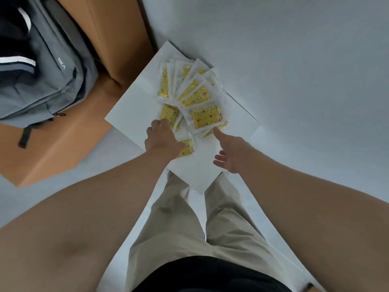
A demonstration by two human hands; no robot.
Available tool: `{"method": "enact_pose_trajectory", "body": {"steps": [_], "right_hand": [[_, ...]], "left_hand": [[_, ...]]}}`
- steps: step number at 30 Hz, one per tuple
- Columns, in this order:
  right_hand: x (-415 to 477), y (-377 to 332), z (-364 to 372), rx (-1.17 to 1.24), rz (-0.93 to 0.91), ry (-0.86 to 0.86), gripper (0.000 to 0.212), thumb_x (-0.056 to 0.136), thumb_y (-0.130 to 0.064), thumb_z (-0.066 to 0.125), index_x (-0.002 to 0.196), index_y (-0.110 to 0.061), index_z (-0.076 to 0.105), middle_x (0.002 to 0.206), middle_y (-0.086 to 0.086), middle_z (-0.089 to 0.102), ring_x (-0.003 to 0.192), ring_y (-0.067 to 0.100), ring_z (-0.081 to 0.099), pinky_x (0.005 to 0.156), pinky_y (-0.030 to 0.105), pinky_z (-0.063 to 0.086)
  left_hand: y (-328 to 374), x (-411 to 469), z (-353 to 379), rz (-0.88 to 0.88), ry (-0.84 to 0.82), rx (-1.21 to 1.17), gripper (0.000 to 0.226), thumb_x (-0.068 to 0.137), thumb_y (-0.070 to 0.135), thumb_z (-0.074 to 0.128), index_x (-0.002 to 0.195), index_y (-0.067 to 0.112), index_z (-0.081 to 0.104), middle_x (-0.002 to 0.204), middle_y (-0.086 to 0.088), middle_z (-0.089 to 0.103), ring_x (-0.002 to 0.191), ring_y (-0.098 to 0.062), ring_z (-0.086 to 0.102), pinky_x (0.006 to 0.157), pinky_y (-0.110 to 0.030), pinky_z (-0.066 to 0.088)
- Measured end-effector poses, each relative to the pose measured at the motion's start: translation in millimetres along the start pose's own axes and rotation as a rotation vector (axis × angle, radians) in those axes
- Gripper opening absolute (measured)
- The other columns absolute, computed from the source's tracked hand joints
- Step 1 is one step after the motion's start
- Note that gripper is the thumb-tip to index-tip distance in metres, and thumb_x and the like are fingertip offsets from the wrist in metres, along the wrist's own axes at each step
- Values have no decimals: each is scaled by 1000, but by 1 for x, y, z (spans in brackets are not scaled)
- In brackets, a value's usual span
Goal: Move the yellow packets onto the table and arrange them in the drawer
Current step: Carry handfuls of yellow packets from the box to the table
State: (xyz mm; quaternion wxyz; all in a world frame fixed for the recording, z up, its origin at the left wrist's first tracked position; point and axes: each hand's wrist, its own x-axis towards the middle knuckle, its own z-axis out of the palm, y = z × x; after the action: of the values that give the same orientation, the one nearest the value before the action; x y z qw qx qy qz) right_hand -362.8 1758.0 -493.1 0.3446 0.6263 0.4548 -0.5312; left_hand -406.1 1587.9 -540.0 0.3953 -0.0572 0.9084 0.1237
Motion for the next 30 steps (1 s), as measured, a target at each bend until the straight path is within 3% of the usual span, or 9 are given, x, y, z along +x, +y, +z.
{"method": "enact_pose_trajectory", "body": {"steps": [3, 7, 11, 14, 16, 18, 21, 25, 30], "right_hand": [[24, -18, 14, 50, 34, 2, 90, 77, -64, 77, 146, -17, 45, 145, 9, 46, 123, 34, 52, 100, 49, 54], [43, -40, 28, 110, 43, -43, 99, 75, -75, 69, 153, -25, 34, 159, 6, 34, 142, 38, 38, 108, 60, 44], [57, -52, 35, 119, 19, -86, 97, 76, -80, 64, 149, -22, 37, 151, 7, 44, 138, 39, 43, 108, 60, 42], [69, -51, 41, 95, 43, 1, 88, 65, -86, 67, 127, -26, 51, 125, 0, 60, 110, 31, 59, 84, 47, 54], [76, -46, 39, 88, 50, 84, 85, 59, -86, 72, 115, -26, 52, 110, -2, 63, 93, 26, 61, 65, 39, 50], [80, -40, 33, 109, 46, 131, 81, 60, -81, 77, 112, -25, 49, 103, -1, 60, 94, 26, 59, 69, 40, 50], [83, -32, 24, 163, 48, 143, 81, 61, -72, 83, 118, -24, 50, 109, 1, 61, 101, 29, 62, 84, 42, 56], [92, -26, 16, 238, 47, 130, 83, 51, -61, 95, 118, -27, 59, 110, 1, 69, 96, 28, 69, 85, 48, 60], [95, -21, 5, 246, 11, 110, 78, 50, -49, 100, 115, -26, 64, 103, 1, 75, 90, 27, 74, 87, 49, 59]], "left_hand": [[1, 25, 24, 42, -5, 151, 110, 73, 54, 82, 154, 17, 17, 163, -12, 8, 147, -34, 17, 108, -50, 38], [-4, 44, 52, 59, 9, 223, 136, 65, 62, 84, 159, 23, -7, 164, -17, -20, 153, -39, -9, 118, -55, 25], [-7, 53, 72, 134, 45, 293, 145, 61, 72, 78, 155, 28, -23, 161, -16, -29, 151, -41, -19, 120, -61, 15], [-9, 57, 81, 141, 86, 321, 142, 63, 72, 76, 156, 28, -20, 162, -18, -27, 151, -42, -18, 120, -61, 14], [-8, 57, 84, 137, 128, 283, 137, 65, 68, 78, 157, 28, -16, 164, -17, -21, 152, -41, -12, 121, -58, 15], [-8, 58, 82, 143, 195, 168, 129, 68, 59, 81, 159, 26, -4, 165, -15, -3, 152, -38, 3, 121, -53, 21], [-9, 62, 75, 115, 289, 52, 122, 69, 54, 84, 159, 18, 10, 156, -11, 24, 141, -33, 27, 111, -47, 34], [-13, 68, 70, 21, 266, 90, 122, 74, 61, 77, 160, 19, 1, 162, -14, 12, 144, -36, 23, 109, -51, 34], [-8, 65, 72, 79, 277, 134, 83, 95, 48, 59, 159, 27, 11, 156, -12, 25, 135, -36, 31, 96, -52, 46]]}}
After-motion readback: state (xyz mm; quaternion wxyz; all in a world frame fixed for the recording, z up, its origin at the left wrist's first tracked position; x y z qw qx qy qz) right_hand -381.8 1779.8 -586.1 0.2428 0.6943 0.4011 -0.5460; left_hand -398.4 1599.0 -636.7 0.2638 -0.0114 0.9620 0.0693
